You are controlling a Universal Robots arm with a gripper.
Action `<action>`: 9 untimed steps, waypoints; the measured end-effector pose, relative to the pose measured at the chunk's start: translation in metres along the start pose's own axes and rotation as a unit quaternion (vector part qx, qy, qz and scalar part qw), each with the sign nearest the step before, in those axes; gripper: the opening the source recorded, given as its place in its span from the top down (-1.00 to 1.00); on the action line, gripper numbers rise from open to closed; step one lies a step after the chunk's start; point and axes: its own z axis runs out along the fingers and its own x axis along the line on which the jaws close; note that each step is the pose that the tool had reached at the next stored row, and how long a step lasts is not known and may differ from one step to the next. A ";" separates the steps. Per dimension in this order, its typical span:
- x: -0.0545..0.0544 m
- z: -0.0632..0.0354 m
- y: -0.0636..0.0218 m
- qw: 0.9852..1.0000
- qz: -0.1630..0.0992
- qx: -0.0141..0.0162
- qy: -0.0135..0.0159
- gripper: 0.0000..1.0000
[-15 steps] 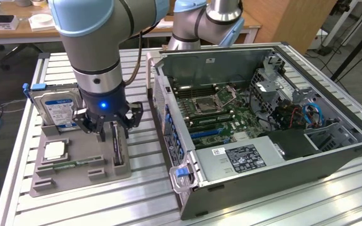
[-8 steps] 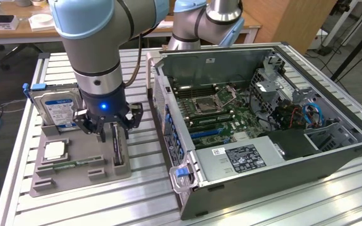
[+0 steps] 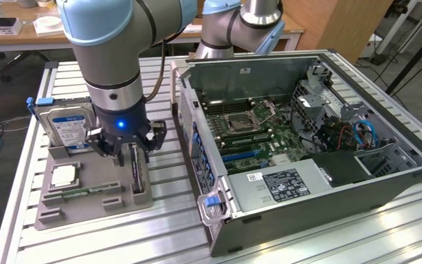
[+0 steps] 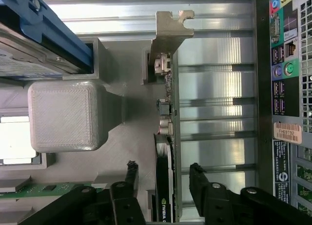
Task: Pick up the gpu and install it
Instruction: 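Pick up the gpu and move the gpu toward the slot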
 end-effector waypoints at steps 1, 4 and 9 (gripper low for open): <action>0.000 0.0000 0.0000 1.000 0.000 0.000 0.000 -0.15; 0.000 0.0000 0.0000 1.000 0.000 0.000 0.000 -0.01; 0.000 0.0000 0.0000 1.000 0.000 0.000 0.000 0.16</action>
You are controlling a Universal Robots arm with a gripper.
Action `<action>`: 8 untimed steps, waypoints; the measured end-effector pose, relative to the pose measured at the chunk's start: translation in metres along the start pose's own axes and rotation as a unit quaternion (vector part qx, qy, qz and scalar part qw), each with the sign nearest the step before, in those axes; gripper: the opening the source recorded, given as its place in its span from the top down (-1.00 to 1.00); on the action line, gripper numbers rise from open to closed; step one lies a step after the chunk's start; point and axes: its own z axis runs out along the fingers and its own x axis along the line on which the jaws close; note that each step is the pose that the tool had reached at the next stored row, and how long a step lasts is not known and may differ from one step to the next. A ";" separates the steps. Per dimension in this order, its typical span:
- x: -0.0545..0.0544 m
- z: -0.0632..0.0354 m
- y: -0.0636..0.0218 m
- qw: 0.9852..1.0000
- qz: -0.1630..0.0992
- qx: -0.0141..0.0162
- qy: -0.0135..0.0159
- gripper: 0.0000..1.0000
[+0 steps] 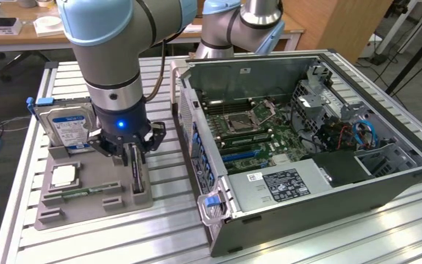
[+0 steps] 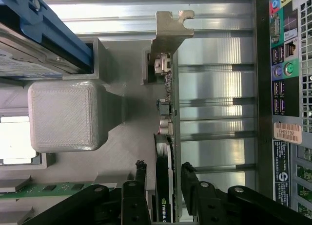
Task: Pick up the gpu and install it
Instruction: 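Pick up the gpu and move the gpu toward the slot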
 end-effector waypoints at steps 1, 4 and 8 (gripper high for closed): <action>0.000 0.0000 0.0000 1.000 0.000 0.000 0.000 0.16; -0.001 0.0001 0.0001 1.000 0.000 0.000 0.000 0.16; -0.001 0.0000 0.0000 1.000 0.000 0.000 0.000 0.16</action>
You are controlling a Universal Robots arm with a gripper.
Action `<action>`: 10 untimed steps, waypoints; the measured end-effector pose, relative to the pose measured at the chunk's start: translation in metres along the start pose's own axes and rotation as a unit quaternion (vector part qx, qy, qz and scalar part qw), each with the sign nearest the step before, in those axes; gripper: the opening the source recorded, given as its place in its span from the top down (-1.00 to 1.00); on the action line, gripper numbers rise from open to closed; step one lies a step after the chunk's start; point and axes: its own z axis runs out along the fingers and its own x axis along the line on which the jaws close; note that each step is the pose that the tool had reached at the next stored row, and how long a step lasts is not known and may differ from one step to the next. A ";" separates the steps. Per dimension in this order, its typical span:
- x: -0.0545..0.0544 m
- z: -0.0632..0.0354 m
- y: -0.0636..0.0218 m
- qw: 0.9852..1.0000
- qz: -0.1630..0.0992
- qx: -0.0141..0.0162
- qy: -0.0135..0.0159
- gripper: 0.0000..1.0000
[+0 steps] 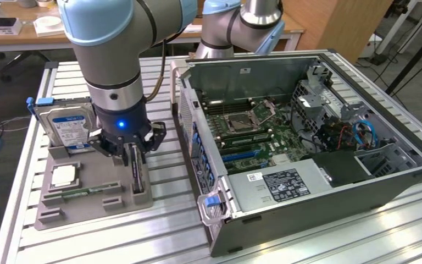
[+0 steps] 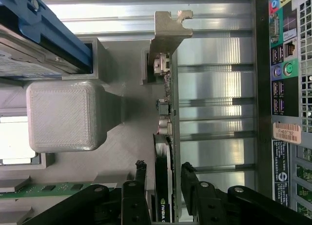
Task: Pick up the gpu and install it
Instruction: 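Pick up the gpu and move the gpu toward the slot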
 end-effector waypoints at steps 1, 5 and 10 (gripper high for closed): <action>0.000 0.0000 0.0000 1.000 0.000 0.000 0.000 0.16; 0.000 0.0000 0.0000 1.000 0.000 0.000 0.000 0.19; 0.000 0.0000 0.0000 1.000 0.000 0.000 0.000 0.33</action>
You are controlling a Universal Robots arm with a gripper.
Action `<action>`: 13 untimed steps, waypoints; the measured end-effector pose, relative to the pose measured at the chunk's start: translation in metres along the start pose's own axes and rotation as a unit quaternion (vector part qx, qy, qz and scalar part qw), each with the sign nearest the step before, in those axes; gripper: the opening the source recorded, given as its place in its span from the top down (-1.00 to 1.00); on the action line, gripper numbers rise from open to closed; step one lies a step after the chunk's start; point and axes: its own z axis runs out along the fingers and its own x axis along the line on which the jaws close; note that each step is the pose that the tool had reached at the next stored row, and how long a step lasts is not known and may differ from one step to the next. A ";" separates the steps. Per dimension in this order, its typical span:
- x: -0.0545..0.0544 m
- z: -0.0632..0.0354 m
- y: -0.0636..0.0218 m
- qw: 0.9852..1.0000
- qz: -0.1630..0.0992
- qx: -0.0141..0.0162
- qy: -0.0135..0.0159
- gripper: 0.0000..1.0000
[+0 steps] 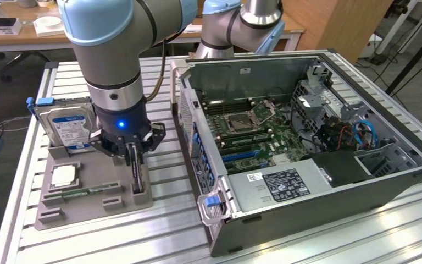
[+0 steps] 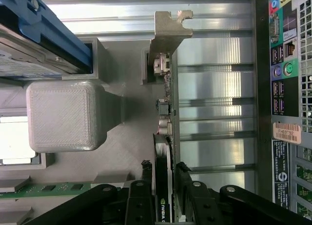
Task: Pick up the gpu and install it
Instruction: 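Pick up the gpu and move the gpu toward the slot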
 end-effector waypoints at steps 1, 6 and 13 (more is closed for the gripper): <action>0.000 0.0000 0.0000 1.000 0.000 0.000 0.000 0.33; 0.000 0.0000 0.0000 1.000 0.000 0.000 0.000 0.36; 0.000 0.0000 0.0000 1.000 0.000 0.000 0.000 0.47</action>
